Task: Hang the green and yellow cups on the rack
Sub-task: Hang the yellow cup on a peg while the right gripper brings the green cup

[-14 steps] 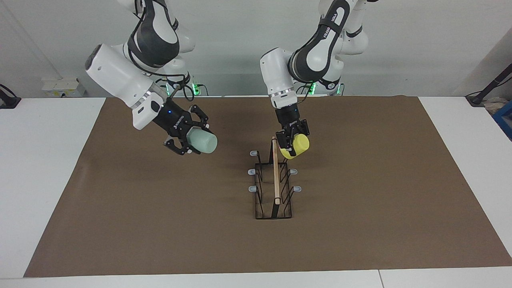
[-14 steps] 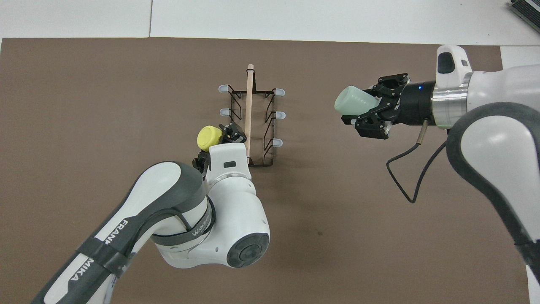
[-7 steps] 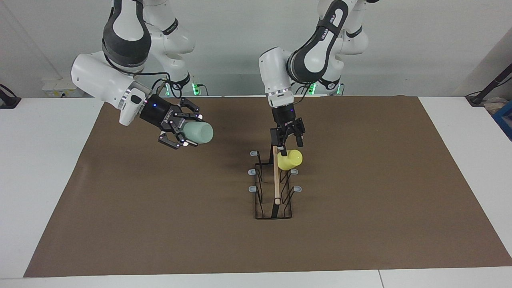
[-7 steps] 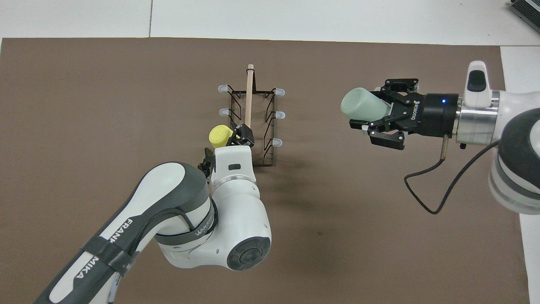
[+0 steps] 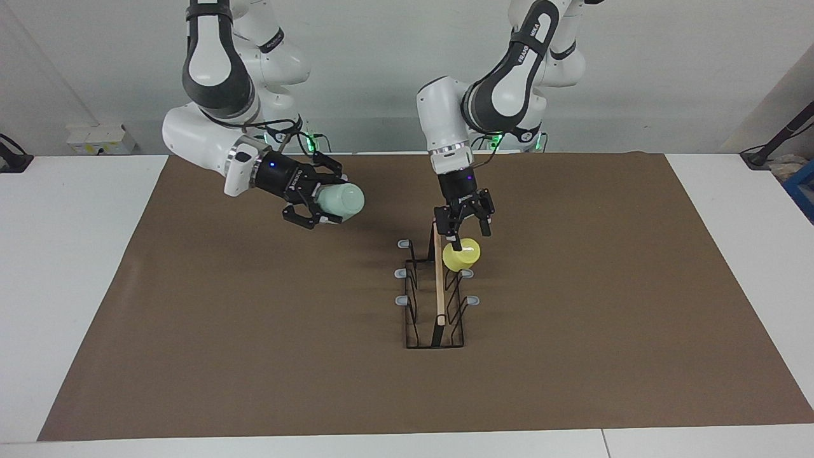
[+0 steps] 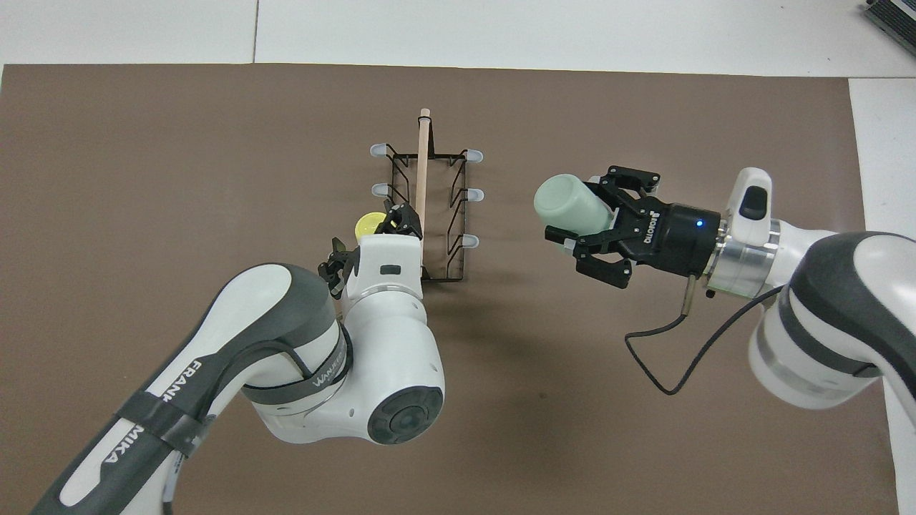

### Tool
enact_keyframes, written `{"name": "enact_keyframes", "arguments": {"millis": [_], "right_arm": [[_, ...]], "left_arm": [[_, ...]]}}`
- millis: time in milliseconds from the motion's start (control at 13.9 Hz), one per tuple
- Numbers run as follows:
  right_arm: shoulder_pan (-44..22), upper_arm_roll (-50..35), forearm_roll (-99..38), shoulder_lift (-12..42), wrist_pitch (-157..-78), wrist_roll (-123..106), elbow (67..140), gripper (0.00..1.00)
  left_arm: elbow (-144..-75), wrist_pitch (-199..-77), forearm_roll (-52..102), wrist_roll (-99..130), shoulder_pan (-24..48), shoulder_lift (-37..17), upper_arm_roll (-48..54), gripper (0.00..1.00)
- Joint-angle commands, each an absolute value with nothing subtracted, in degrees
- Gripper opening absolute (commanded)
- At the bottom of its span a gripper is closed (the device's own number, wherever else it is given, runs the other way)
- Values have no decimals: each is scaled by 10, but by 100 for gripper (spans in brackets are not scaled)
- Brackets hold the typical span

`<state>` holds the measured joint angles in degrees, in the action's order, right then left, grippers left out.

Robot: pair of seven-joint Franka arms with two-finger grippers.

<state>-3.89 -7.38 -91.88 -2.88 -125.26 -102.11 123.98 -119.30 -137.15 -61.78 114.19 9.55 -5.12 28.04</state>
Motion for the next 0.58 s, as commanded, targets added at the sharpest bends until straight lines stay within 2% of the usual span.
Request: {"name": "enact_keyframes", "arguments": {"millis": [0,288,503], "right_arm": [[-85,-76,-970,-47,-1313,-1057,1268,0],[-169,-76,-1127,-36,-1403,-1148,1282,0],[-188,-76,-1176,-3,-1414,-1208,1278,0]], "left_arm": [[-1195,-1406,-602,1070,84,-42,258,100],[-1192,-1412,-526,929,83,-39,224,100],[-1187,-1413,-445,809,86,-25,194,100]]}}
